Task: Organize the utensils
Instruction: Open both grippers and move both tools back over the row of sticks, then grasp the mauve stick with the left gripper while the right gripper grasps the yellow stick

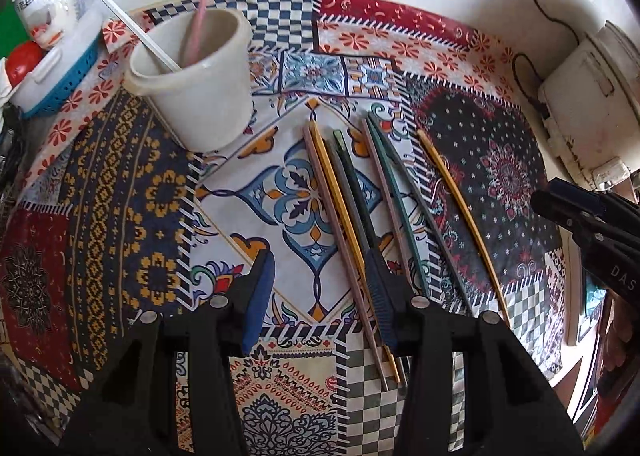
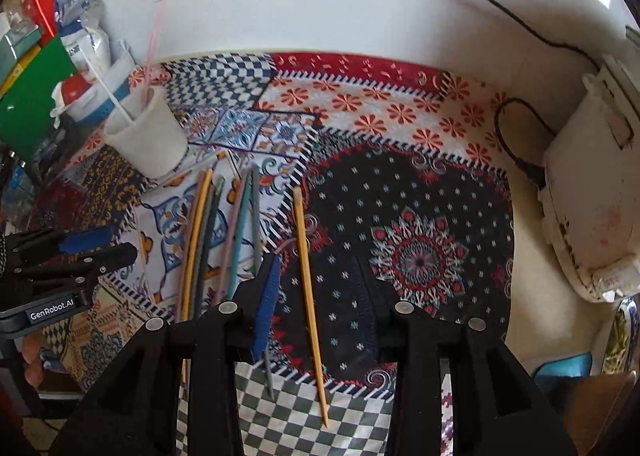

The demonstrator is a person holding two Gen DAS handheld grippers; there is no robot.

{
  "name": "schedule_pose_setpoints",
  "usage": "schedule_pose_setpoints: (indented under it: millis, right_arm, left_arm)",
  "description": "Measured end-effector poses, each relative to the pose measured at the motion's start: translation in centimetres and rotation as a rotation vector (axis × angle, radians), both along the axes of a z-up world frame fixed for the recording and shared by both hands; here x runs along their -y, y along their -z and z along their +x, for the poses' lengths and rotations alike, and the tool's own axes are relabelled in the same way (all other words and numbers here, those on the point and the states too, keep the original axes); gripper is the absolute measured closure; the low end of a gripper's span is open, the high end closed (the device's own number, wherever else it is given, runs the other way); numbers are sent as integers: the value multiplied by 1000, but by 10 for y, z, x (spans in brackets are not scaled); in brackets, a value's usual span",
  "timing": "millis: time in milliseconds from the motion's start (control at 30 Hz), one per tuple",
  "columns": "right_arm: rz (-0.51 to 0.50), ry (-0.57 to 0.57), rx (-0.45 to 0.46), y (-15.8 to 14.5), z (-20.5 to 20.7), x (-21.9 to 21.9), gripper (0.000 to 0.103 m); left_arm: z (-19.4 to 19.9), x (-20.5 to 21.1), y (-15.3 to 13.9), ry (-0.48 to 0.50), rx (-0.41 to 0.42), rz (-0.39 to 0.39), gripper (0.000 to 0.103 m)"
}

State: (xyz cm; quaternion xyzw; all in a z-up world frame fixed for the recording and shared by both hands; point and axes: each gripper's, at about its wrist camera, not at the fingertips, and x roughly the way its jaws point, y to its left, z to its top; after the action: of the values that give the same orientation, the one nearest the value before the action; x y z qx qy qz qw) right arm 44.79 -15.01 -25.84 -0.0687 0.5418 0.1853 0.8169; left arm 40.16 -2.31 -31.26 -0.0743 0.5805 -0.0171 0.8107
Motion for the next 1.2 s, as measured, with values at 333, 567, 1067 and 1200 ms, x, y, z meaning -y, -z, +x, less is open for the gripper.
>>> schedule_pose_setpoints:
  millis: [333, 567, 1067, 1200]
  right_arm:
    - [4, 18, -147, 45, -4, 13, 70]
    - [-8, -18, -161, 57, -5, 5, 71]
    - [-44, -117, -171, 69, -4, -24, 98]
    - [-42, -108, -192, 67, -7, -7, 98]
  left_arm:
    - [7, 7, 32, -4, -69, -30, 66]
    - [12, 11, 41, -11, -77, -16, 81]
    - [-13, -18, 44, -18, -127, -12, 99]
    - [-24, -26, 44, -7, -164, -44, 99]
